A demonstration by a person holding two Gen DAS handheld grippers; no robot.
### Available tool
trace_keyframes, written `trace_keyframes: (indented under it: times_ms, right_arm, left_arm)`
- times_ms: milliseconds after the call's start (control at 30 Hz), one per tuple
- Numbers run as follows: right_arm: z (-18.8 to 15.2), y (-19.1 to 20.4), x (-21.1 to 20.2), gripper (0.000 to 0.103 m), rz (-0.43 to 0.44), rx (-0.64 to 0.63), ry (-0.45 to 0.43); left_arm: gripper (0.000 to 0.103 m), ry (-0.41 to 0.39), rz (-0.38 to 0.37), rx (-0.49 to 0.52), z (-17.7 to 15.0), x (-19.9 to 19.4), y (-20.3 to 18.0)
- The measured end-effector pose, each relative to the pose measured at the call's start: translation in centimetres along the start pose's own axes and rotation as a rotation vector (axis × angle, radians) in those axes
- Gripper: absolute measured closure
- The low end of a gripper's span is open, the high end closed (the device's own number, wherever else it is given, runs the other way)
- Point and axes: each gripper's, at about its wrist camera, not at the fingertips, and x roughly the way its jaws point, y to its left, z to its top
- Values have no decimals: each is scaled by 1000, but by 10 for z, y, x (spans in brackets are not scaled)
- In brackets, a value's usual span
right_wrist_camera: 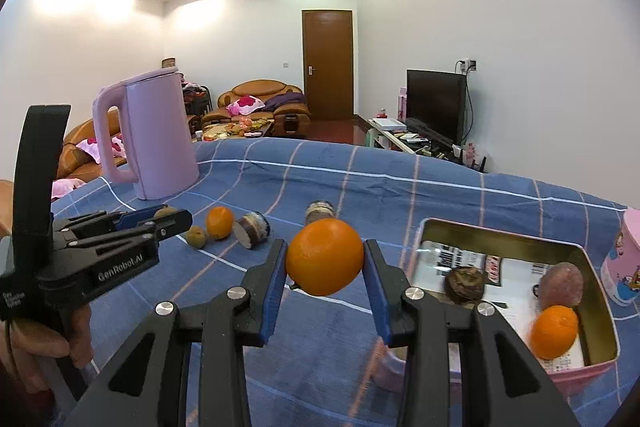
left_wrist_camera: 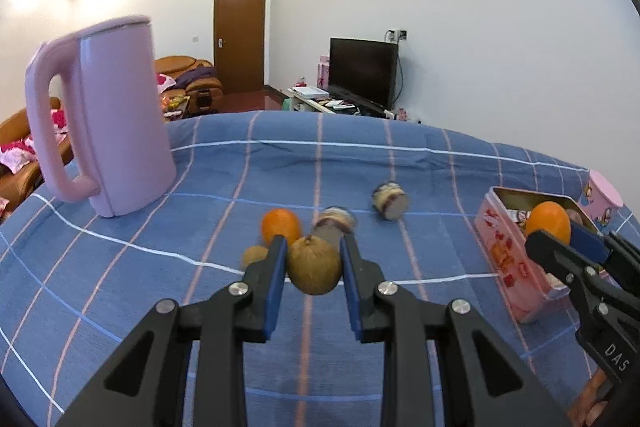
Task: Organize fruits
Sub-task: 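Grasp a kiwi with the left gripper while the right carries the orange, then release the orange into the tin with the right gripper while the left drops the kiwi there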
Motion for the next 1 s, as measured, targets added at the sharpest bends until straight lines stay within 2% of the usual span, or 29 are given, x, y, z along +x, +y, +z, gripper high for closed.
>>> trace_keyframes:
  times_ms: [467,1000]
  right_arm:
    - [-1,-60,-28,63,-72,47,-54]
    - [-2,-155,-60,63,-248,153,-106]
  left_arm:
    - [75,13,-54,46,5,0,-69]
    - [75,-2,-152,108,15,4,-141]
